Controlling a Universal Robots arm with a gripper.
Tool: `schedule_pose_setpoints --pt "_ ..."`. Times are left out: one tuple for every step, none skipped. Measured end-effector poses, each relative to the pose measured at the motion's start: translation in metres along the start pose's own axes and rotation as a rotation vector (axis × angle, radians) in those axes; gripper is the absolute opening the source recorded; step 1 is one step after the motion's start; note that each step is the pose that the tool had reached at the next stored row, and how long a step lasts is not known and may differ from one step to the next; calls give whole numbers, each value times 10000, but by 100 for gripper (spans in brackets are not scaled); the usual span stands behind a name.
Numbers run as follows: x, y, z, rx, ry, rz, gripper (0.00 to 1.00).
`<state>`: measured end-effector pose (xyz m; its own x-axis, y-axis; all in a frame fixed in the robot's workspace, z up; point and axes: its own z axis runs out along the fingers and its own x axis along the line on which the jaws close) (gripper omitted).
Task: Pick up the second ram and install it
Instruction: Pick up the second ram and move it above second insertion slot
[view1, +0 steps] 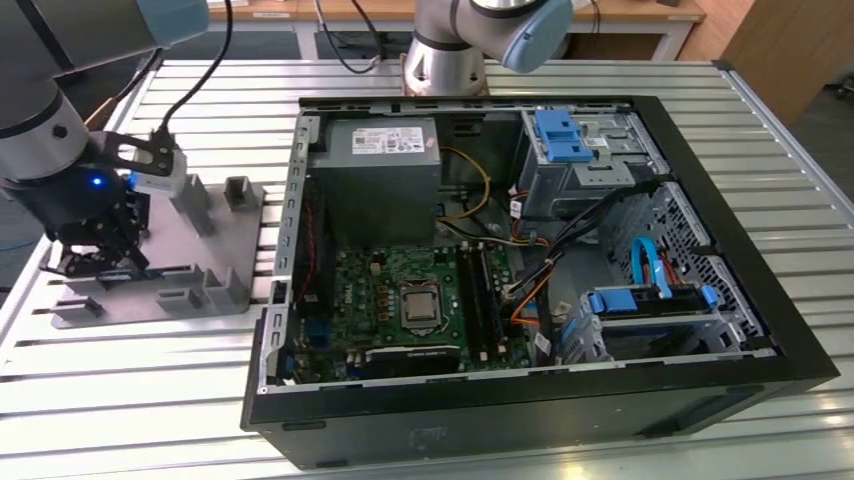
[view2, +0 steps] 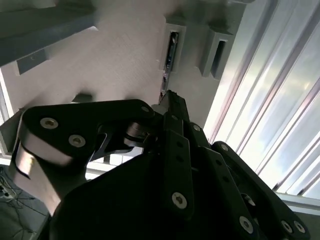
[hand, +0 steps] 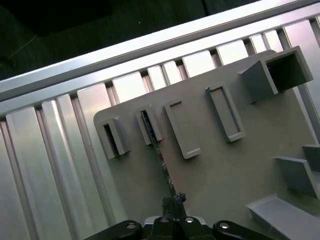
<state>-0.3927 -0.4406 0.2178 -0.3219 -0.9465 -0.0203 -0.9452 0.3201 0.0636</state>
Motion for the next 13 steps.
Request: schedule_pose_setpoints --pt "-1 1 1 -11 -18 -110 10" --pt "-1 0 3 -14 -12 -268 10" --pt "0 0 5 -19 -1 -448 10" --pt "0 0 7 -23 12 -638 10" --pt "0 -1 9 -26 24 -818 10" --pt "1 -1 11 -30 35 -998 10" --pt "1 -1 13 -35 47 -1177 10" --pt "0 -1 14 -39 58 -1357 10" --pt "0 -1 17 -42 70 -1535 10" --pt "1 -1 19 -46 82 -1732 10" --pt "1 -1 21 -50 94 -1911 10" --pt "1 -2 23 -54 106 -2090 10" --pt "1 -1 25 -58 117 -2270 10"
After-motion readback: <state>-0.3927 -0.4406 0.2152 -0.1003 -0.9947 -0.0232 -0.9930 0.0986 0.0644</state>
